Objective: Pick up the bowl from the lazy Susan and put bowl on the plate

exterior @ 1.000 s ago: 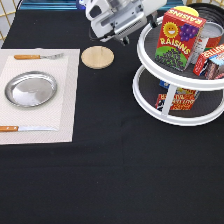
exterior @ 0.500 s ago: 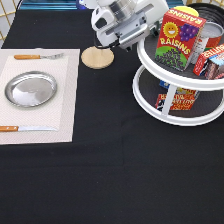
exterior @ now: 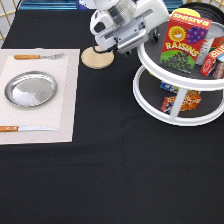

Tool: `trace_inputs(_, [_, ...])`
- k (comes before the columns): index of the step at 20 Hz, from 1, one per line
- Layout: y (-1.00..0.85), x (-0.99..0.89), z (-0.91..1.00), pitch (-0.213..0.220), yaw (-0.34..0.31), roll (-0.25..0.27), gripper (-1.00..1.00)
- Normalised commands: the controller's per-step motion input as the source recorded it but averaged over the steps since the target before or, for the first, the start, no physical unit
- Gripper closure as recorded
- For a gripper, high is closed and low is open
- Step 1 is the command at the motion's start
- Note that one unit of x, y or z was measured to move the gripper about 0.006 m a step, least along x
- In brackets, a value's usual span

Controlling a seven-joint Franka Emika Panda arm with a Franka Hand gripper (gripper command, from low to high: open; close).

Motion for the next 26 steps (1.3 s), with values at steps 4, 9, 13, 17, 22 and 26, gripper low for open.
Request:
trace_inputs(4, [-0.09,0.98,0.00,0.129,0.000,-0.006,-1.00])
trace_inputs(9, [-0.05,0.77,0.15,0.147,0.003,0.000,-1.00])
trace_inputs(13, [-0.09,0.08,0.62,0.138,0.000,0.000,-1.00])
trace_inputs(17, [-0.04,-0.36,0.71,0.064,0.000,-0.011,-1.00])
trace_inputs(22, [0.02,-0.67,0.38,0.014,0.026,-0.069,-1.00])
trace_inputs(26, [0.20,-0.79,0.03,0.000,0.080,-0.124,-1.00])
